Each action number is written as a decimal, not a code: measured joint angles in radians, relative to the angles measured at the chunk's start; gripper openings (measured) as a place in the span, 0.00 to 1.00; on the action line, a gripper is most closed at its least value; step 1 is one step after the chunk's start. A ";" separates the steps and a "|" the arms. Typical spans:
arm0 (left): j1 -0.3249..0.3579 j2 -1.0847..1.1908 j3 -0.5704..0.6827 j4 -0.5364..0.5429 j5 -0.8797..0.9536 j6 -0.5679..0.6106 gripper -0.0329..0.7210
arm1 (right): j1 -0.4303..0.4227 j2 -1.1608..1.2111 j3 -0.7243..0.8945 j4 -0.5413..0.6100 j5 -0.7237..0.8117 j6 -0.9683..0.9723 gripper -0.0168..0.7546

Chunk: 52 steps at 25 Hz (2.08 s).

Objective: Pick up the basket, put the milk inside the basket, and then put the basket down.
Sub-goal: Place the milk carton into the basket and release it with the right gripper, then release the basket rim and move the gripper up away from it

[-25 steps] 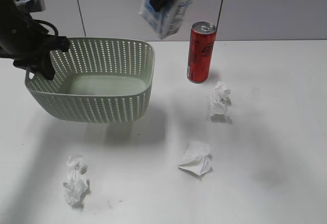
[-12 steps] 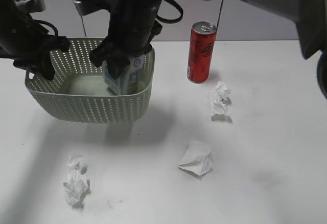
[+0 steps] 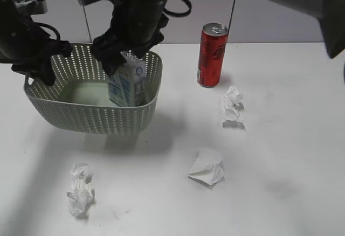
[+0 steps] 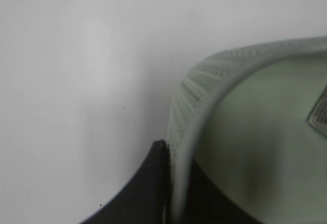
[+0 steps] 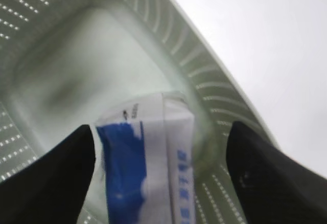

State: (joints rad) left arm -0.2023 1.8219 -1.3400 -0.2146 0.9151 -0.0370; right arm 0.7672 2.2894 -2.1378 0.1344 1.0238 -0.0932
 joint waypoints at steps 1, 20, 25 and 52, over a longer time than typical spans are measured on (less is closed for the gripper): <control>0.000 0.000 0.000 0.000 -0.001 0.000 0.02 | -0.003 -0.016 0.000 -0.022 0.007 0.000 0.82; 0.000 0.000 0.000 -0.042 -0.003 0.000 0.02 | -0.383 -0.835 0.750 -0.134 0.180 0.077 0.80; 0.000 0.000 0.000 -0.056 -0.004 0.001 0.02 | -0.396 -1.111 1.202 -0.134 0.078 0.108 0.79; 0.000 0.000 0.000 -0.069 -0.001 0.001 0.02 | -0.396 -1.793 1.629 -0.058 0.010 0.051 0.79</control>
State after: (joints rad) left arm -0.2023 1.8219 -1.3400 -0.2833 0.9144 -0.0362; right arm 0.3713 0.4966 -0.5087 0.0761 1.0342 -0.0418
